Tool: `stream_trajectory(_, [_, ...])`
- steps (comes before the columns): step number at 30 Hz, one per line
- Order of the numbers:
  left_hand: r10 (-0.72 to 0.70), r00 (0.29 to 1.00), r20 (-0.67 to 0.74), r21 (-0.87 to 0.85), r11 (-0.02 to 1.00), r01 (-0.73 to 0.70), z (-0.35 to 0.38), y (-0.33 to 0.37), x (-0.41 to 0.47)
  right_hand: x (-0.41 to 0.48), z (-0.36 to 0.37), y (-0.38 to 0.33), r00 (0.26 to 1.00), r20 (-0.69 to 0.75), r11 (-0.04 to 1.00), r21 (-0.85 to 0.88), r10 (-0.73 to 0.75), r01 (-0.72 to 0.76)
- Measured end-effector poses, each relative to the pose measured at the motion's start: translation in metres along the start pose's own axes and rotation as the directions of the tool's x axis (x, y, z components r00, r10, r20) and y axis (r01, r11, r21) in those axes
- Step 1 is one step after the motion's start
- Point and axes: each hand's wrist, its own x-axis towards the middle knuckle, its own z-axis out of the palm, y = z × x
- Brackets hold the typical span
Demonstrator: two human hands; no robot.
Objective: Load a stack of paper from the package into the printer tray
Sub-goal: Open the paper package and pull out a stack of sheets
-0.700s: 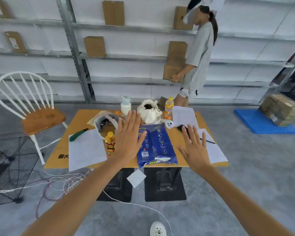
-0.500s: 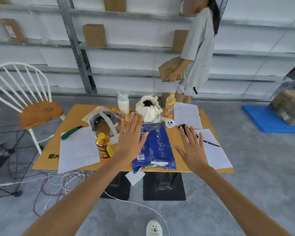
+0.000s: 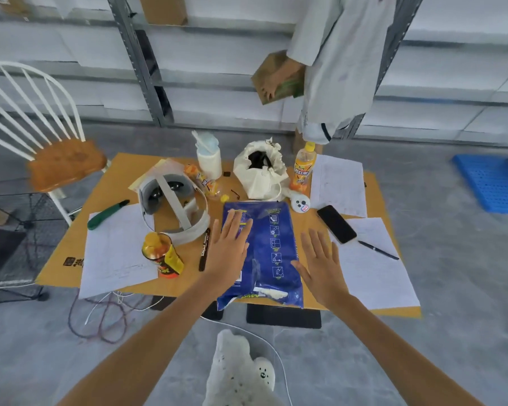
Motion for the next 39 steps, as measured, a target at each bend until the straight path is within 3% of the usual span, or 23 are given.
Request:
stream_trajectory(9, [0.152, 0.965, 0.213, -0.04, 0.988, -0.147, 0.069, -0.008, 0.036, 0.045, 0.042, -0.013, 0.985, 0.173, 1.0, -0.008, 0.023, -0.022])
stream_trajectory(14, [0.238, 0.892, 0.383, -0.11, 0.971, -0.212, 0.102, -0.012, 0.044, 0.062, 0.071, -0.027, 0.964, 0.262, 0.999, -0.01, 0.041, -0.039])
stream_trajectory(18, [0.284, 0.863, 0.419, -0.169, 0.958, -0.233, 0.115, -0.014, 0.049, 0.07, 0.089, -0.033, 0.941, 0.334, 0.998, 0.005, 0.051, -0.056])
stream_trajectory(24, [0.219, 0.87, 0.442, -0.341, 0.938, -0.062, 0.117, -0.017, 0.049, 0.063, 0.102, -0.04, 0.902, 0.42, 0.99, 0.058, 0.096, -0.132])
stream_trajectory(28, [0.044, 0.91, 0.412, -0.416, 0.898, 0.145, 0.115, -0.011, 0.051, 0.053, 0.111, -0.045, 0.883, 0.454, 0.977, 0.101, 0.121, -0.186])
stream_trajectory(33, [-0.141, 0.85, 0.508, -0.369, 0.856, 0.362, 0.113, -0.002, 0.06, 0.046, 0.12, -0.052, 0.88, 0.449, 0.959, 0.145, 0.155, -0.243])
stream_trajectory(39, [-0.192, 0.824, 0.532, -0.392, 0.807, 0.441, 0.116, -0.002, 0.063, 0.04, 0.12, -0.052, 0.897, 0.42, 0.962, 0.156, 0.139, -0.222])
